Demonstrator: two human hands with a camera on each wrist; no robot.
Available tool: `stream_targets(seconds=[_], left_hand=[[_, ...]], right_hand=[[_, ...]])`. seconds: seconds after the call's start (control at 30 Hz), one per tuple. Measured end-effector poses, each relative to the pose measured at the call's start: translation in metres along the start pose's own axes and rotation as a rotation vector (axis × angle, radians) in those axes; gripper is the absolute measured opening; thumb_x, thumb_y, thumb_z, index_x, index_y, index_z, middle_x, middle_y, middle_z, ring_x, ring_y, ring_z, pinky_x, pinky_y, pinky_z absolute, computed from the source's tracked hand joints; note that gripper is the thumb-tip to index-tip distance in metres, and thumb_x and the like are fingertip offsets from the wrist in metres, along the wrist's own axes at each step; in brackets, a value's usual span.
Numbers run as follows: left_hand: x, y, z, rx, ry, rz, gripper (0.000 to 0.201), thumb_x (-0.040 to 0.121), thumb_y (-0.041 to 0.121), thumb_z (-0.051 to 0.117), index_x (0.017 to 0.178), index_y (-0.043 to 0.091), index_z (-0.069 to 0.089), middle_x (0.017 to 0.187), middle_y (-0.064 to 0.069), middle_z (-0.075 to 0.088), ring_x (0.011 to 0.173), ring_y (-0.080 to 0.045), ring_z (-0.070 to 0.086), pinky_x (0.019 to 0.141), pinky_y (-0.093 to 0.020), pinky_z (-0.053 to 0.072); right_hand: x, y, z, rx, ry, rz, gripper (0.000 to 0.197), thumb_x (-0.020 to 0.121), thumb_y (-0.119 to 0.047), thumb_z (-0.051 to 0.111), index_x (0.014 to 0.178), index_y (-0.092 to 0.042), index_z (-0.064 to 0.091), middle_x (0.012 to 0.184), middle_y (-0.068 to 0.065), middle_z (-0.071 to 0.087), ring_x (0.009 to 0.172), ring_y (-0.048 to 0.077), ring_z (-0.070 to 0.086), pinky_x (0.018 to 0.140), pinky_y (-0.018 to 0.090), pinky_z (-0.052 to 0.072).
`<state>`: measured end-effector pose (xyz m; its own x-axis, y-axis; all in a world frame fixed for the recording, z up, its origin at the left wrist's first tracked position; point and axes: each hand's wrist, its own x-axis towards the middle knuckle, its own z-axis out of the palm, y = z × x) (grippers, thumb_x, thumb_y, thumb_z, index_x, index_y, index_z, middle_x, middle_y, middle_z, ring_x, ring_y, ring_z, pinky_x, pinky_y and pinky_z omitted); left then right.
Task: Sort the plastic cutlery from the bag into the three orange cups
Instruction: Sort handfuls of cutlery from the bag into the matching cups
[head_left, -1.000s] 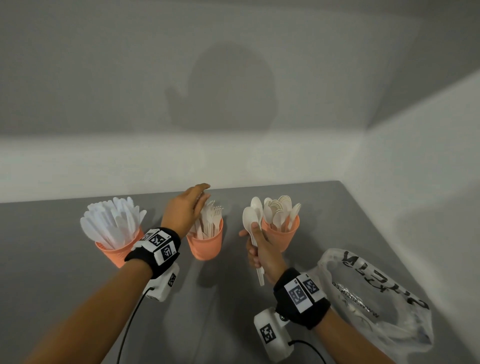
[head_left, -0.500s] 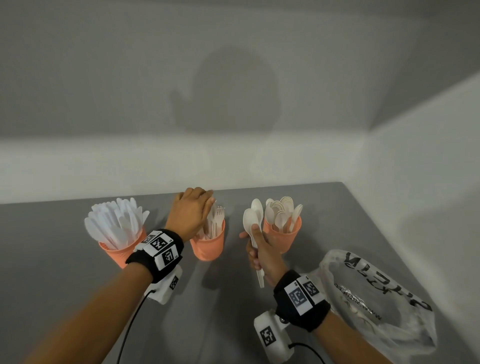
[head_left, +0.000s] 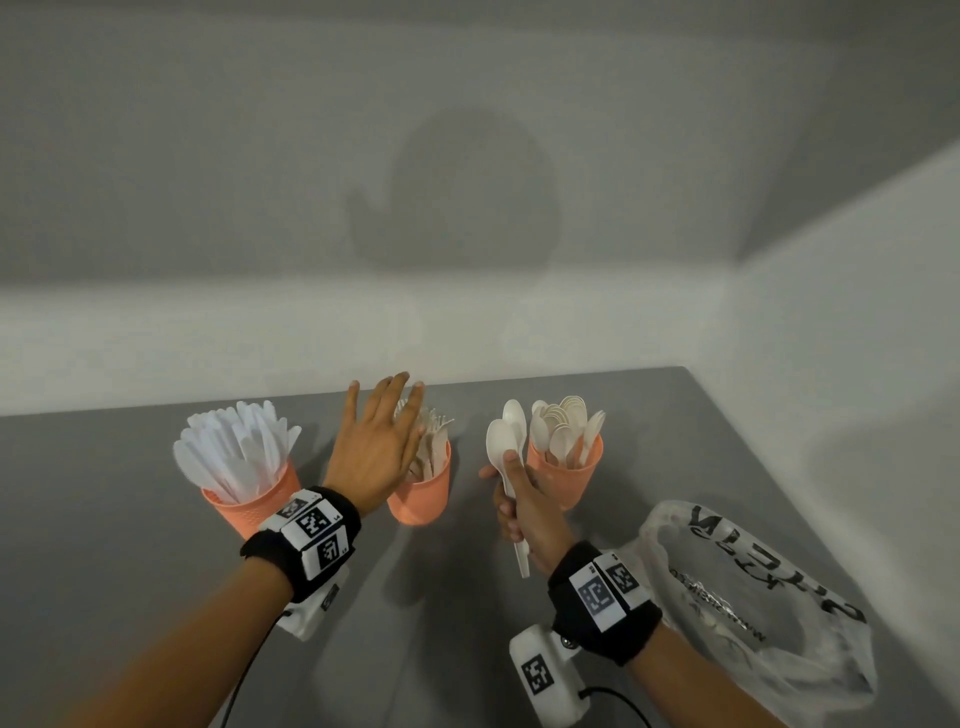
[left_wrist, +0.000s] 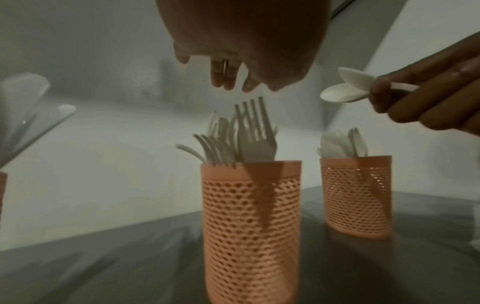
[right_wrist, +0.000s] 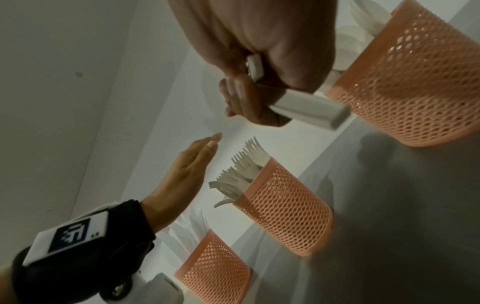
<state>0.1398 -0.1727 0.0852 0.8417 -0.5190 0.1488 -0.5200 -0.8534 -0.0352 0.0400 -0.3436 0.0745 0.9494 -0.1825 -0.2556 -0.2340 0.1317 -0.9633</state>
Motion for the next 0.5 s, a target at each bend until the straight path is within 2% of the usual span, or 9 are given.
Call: stream_targets(seconds=[0.07, 0.1, 0.17, 0.2, 0.33, 0.4, 0.43, 0.5], left_hand=[[-0.005, 0.009, 0.009, -0.087, 0.012, 0.017, 0.074, 0.095, 0.049, 0.003, 0.136, 0.003, 0.043, 0.143, -0.019, 0.043, 0.130, -0.033, 0.045, 0.110, -0.049, 0.024], [-0.008, 0.014, 0.015, -0.121, -0.010, 0.033, 0.085, 0.090, 0.057, -0.006, 0.140, 0.003, 0.036, 0.148, -0.017, 0.036, 0.137, -0.031, 0.036, 0.114, -0.043, 0.016], [-0.013, 0.019, 0.026, -0.167, -0.052, 0.030, 0.104, 0.077, 0.068, -0.022, 0.146, 0.005, 0.023, 0.154, -0.013, 0.023, 0.144, -0.025, 0.021, 0.115, -0.033, 0.001], [-0.013, 0.020, 0.028, -0.183, -0.039, 0.016, 0.106, 0.074, 0.069, -0.024, 0.147, 0.006, 0.020, 0.155, -0.012, 0.020, 0.145, -0.024, 0.017, 0.115, -0.030, -0.003], [-0.012, 0.020, 0.023, -0.278, 0.039, -0.004, 0.104, 0.076, 0.069, -0.022, 0.146, 0.007, 0.025, 0.154, -0.011, 0.026, 0.144, -0.023, 0.020, 0.115, -0.028, -0.004], [-0.014, 0.023, 0.016, -0.430, 0.153, -0.002, 0.094, 0.085, 0.068, -0.006, 0.138, 0.007, 0.041, 0.144, -0.012, 0.043, 0.137, -0.025, 0.035, 0.115, -0.025, 0.006], [-0.015, 0.028, 0.010, -0.553, 0.232, -0.024, 0.083, 0.089, 0.066, 0.010, 0.132, 0.007, 0.049, 0.135, -0.011, 0.052, 0.128, -0.025, 0.045, 0.112, -0.025, 0.018], [-0.016, 0.040, -0.006, -0.858, 0.254, -0.135, 0.058, 0.086, 0.055, 0.042, 0.119, 0.010, 0.060, 0.111, -0.005, 0.065, 0.105, -0.020, 0.059, 0.095, -0.027, 0.042]], right_hand=[[-0.001, 0.000, 0.002, 0.006, -0.003, -0.002, 0.041, 0.099, -0.039, 0.030, 0.082, -0.013, 0.057, 0.049, -0.003, 0.034, 0.030, 0.002, 0.027, 0.034, 0.015, 0.024], [-0.002, -0.001, 0.003, 0.001, -0.007, -0.004, 0.042, 0.099, -0.039, 0.030, 0.081, -0.014, 0.057, 0.049, -0.002, 0.033, 0.030, 0.002, 0.027, 0.034, 0.015, 0.024], [-0.003, -0.002, 0.004, -0.012, -0.019, -0.005, 0.042, 0.099, -0.040, 0.030, 0.080, -0.015, 0.058, 0.048, -0.003, 0.034, 0.031, 0.003, 0.028, 0.034, 0.015, 0.025], [-0.003, -0.002, 0.004, -0.013, -0.023, -0.008, 0.042, 0.099, -0.040, 0.029, 0.081, -0.015, 0.058, 0.046, -0.004, 0.035, 0.031, 0.003, 0.028, 0.035, 0.015, 0.026], [-0.002, -0.002, 0.002, -0.020, -0.038, -0.016, 0.042, 0.099, -0.042, 0.029, 0.084, -0.015, 0.058, 0.043, -0.008, 0.037, 0.032, 0.004, 0.030, 0.035, 0.016, 0.028], [-0.001, -0.002, 0.001, -0.006, -0.051, -0.015, 0.043, 0.099, -0.042, 0.028, 0.086, -0.015, 0.059, 0.046, -0.005, 0.037, 0.032, 0.004, 0.031, 0.035, 0.016, 0.028], [-0.002, -0.002, 0.002, 0.007, -0.057, -0.010, 0.044, 0.099, -0.042, 0.028, 0.087, -0.015, 0.060, 0.047, -0.004, 0.036, 0.031, 0.004, 0.031, 0.035, 0.016, 0.028], [-0.003, -0.003, 0.004, 0.023, -0.084, 0.002, 0.045, 0.099, -0.043, 0.026, 0.090, -0.016, 0.061, 0.046, -0.005, 0.036, 0.032, 0.003, 0.030, 0.034, 0.016, 0.027]])
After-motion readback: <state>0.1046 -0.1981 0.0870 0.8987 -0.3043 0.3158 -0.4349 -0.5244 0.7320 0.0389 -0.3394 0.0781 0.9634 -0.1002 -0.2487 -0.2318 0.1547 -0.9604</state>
